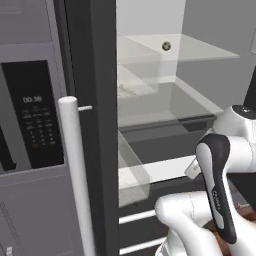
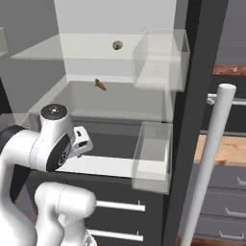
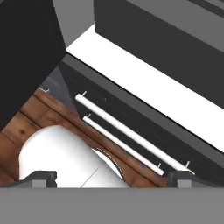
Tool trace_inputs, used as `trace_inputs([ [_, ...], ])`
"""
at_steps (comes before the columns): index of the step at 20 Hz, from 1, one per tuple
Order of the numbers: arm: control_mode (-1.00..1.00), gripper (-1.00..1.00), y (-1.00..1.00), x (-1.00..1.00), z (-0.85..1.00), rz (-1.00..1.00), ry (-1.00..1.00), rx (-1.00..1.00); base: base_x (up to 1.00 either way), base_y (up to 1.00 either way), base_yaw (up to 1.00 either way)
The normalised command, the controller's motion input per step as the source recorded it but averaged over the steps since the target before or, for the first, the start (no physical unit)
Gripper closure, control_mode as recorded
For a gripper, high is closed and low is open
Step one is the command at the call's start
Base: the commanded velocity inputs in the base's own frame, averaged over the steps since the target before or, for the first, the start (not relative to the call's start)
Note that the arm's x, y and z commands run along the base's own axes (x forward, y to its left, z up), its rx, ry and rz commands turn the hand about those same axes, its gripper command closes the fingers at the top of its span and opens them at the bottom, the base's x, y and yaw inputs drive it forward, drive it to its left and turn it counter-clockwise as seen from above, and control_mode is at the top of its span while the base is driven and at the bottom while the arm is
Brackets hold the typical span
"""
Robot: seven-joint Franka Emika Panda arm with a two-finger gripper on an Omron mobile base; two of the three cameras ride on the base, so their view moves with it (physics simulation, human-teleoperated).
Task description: Pick the egg and butter from the fridge and place them by the bowl for mixing.
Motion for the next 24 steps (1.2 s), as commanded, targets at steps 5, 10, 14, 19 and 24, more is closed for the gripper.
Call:
trace_inputs([
  [5, 1.00, -1.00, 0.00, 0.00, 0.00, 0.00, 0.00, 0.00, 0.88, -0.03, -0.03],
  [10, 1.00, -1.00, 0.00, 0.00, 0.00, 0.00, 0.00, 0.00, 0.74, 0.00, -0.05],
  [14, 1.00, -1.00, 0.00, 0.00, 0.00, 0.00, 0.00, 0.00, 0.22, 0.00, -0.12],
  [19, -1.00, -1.00, 0.00, 0.00, 1.00, -0.28, -0.30, 0.00, 0.00, 0.00, 0.00],
  [24, -1.00, -1.00, 0.00, 0.00, 1.00, -0.29, -0.46, 0.00, 0.00, 0.00, 0.00],
])
